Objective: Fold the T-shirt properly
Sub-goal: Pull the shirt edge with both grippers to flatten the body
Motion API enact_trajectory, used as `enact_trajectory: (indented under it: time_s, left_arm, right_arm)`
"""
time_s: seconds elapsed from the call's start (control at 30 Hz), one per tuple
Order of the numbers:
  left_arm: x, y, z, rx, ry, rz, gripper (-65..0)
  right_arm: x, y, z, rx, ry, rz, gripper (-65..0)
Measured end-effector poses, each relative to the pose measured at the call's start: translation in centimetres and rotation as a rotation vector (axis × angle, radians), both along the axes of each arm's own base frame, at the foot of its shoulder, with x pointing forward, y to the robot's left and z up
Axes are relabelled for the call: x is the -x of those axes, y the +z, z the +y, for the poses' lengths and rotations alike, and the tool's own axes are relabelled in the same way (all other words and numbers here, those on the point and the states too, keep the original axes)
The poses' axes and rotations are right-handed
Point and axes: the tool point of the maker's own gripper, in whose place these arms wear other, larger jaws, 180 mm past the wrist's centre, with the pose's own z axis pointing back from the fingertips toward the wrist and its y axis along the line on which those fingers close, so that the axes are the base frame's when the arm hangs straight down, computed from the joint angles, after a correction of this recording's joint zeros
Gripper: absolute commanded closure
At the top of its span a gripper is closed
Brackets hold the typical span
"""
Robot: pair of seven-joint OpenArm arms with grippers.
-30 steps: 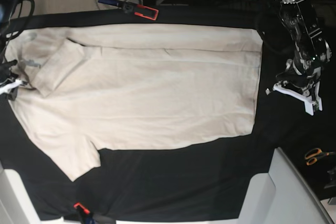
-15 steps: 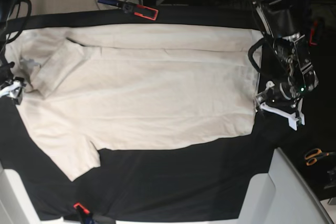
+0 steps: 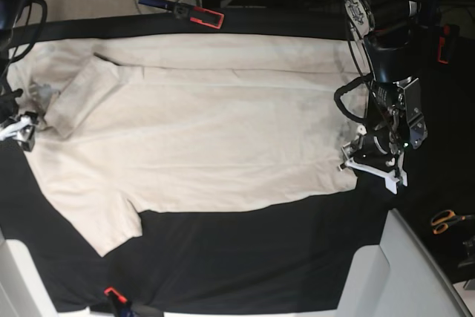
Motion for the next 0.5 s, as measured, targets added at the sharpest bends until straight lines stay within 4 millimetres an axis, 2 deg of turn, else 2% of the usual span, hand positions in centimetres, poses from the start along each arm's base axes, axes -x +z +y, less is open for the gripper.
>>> enact_trajectory:
  time_s: [0.3,0.5]
  left_arm:
    - [-0.47,-0.26,-0.6,0.011,0.006,-0.014,-29.8]
    - [0.24,0.65,0.34,-0.018,0.005,-0.024,-29.8]
  right_arm:
    - [-0.16,0.14,-0.01,0.0,0.0,-0.005,-44.0]
    - [-0.17,0.16,-0.01,0.0,0.0,-0.006,-44.0]
